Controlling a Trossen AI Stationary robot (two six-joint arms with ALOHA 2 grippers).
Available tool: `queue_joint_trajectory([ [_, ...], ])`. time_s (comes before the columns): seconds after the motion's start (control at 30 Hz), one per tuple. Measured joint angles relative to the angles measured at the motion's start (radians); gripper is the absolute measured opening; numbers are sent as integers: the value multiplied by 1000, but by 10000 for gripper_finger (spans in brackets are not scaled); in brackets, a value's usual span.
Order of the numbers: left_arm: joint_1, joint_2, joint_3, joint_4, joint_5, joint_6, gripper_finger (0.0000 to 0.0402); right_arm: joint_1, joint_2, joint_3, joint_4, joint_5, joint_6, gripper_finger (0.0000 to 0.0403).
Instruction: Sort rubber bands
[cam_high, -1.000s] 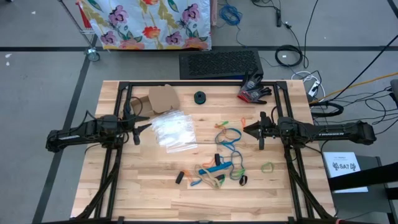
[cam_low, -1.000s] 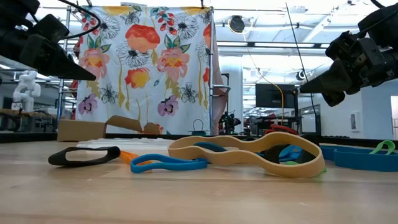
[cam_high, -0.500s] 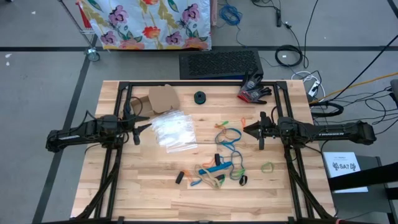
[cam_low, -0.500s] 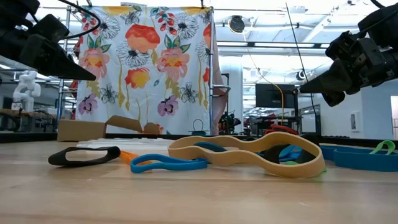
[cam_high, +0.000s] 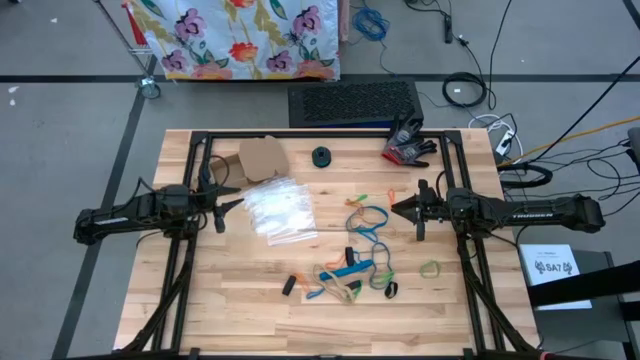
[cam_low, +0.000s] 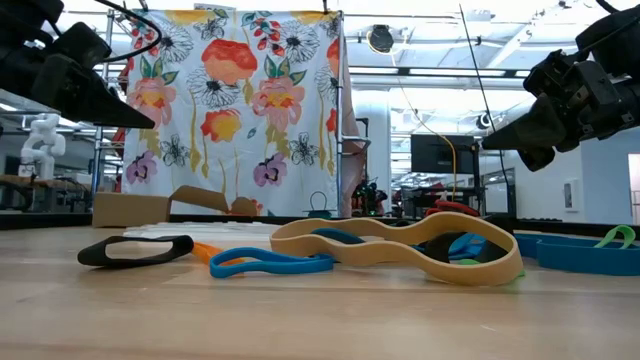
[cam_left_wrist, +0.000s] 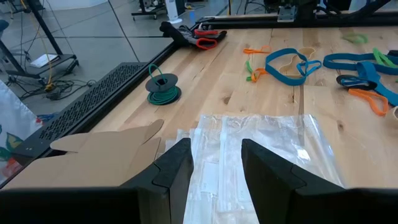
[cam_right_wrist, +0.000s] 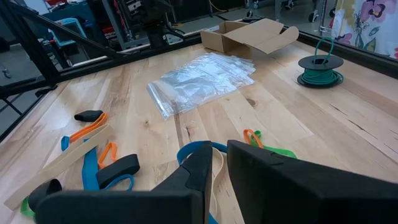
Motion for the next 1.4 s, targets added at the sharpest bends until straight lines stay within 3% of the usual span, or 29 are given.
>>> queue_joint_trajectory([
  [0.2,0,0,0,43,38,-273,143,0,0,0,0,0,0,43],
  [0.33,0,0,0,86,23,-371,143,0,0,0,0,0,0,43],
  [0.7,0,2,0,195,-7,-337,143,0,0,0,0,0,0,43],
  [0.9,0,4,0,337,19,-342,143,0,0,0,0,0,0,43],
  [1.4,0,7,0,371,50,-366,143,0,0,0,0,0,0,43],
])
